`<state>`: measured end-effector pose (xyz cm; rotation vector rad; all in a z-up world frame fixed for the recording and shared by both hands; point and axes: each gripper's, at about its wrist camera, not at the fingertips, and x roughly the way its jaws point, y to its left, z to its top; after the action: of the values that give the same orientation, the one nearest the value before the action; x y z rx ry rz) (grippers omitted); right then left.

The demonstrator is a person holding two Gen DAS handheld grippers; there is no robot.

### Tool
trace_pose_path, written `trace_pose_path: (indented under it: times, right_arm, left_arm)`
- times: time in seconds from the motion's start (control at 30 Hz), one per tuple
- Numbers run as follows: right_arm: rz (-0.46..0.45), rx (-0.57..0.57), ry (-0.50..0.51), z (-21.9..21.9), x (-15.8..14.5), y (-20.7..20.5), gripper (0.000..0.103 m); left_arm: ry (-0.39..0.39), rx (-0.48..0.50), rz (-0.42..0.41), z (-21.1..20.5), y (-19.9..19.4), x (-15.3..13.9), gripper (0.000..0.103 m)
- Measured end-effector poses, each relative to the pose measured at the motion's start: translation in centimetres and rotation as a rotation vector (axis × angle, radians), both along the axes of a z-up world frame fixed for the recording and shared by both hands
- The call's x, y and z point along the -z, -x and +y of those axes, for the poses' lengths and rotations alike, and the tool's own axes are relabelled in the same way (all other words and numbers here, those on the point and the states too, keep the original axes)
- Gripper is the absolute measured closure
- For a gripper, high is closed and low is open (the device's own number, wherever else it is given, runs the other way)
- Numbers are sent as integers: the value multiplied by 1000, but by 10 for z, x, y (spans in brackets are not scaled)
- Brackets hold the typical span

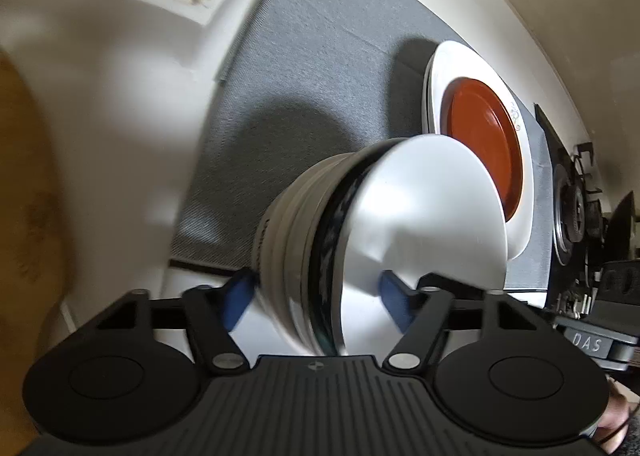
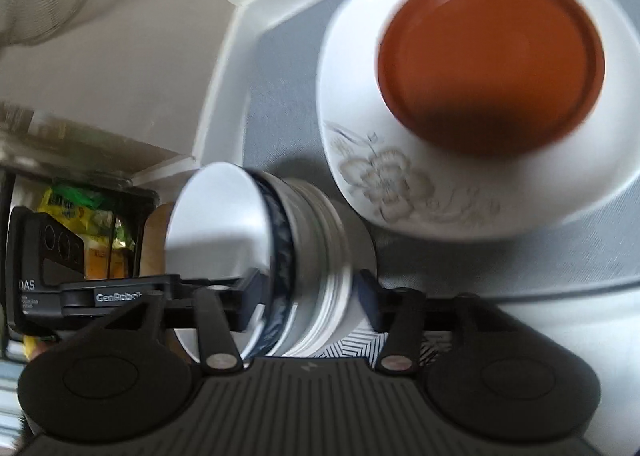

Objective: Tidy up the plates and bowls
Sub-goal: 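Carry the bowl stack with both grippers over the brown plate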

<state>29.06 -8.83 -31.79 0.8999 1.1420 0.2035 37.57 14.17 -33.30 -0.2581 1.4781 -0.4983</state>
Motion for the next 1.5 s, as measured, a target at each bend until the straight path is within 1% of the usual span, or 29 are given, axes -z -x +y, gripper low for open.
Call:
trace_pose_path:
  times: [0.07,0.13,0.17,0.2,0.23,0.27,0.3,0.33,0.37,0.4,0.53,0.67,0.73,0.9,1.13,1.5]
  right_arm:
    - [14,34,-32,-2,11,2,36]
    - [31,69,-95,-7,19,4,37]
    - [26,85,-109,-9,19,6,39]
    - [15,83,-105,-9,17,8,40]
    - [0,74,-90,-8,14,9,44]
    - [-17,74,-73,-7,9,10,50]
    - [-39,84,-59,-7,4,12,54]
    - [-58,87,-51,-8,0,14,58]
    - [-51,81,-46,-8,-2,13,59]
    - [-45,83,-41,-8,-3,13,60]
    - [-35,92,-37,-8,-4,10,61]
    - [-31,98,-23,-6,-7,6,61]
    - [-38,93,-16,-11,-10,7,61]
    - [-24,98,-13,-19,-12,10,61]
    - [-16,107,-34,-24,-15,15,61]
    - [-44,109,-35,-36,-30,22,61]
  left_arm:
    - [35,-26,30,4,-5,7,23]
    - [47,-34,43,7,-8,8,25]
    - [48,-33,43,9,-7,7,28]
    - [46,-30,37,9,-5,5,31]
    - [41,-23,31,10,-3,2,34]
    - [36,-11,23,11,-2,-1,39]
    - [33,-5,20,12,-2,-4,44]
    - [34,-5,23,15,-1,-5,47]
    - [39,-8,31,17,-1,-6,51]
    - [45,-11,37,19,-1,-6,52]
    - [27,-2,39,16,-1,-9,54]
    - [7,16,25,7,1,-14,59]
    - [6,20,28,-1,0,-12,59]
    - [9,24,44,-6,2,-12,59]
    - [-11,48,15,-13,3,-21,59]
    - [-11,70,-15,-16,5,-40,59]
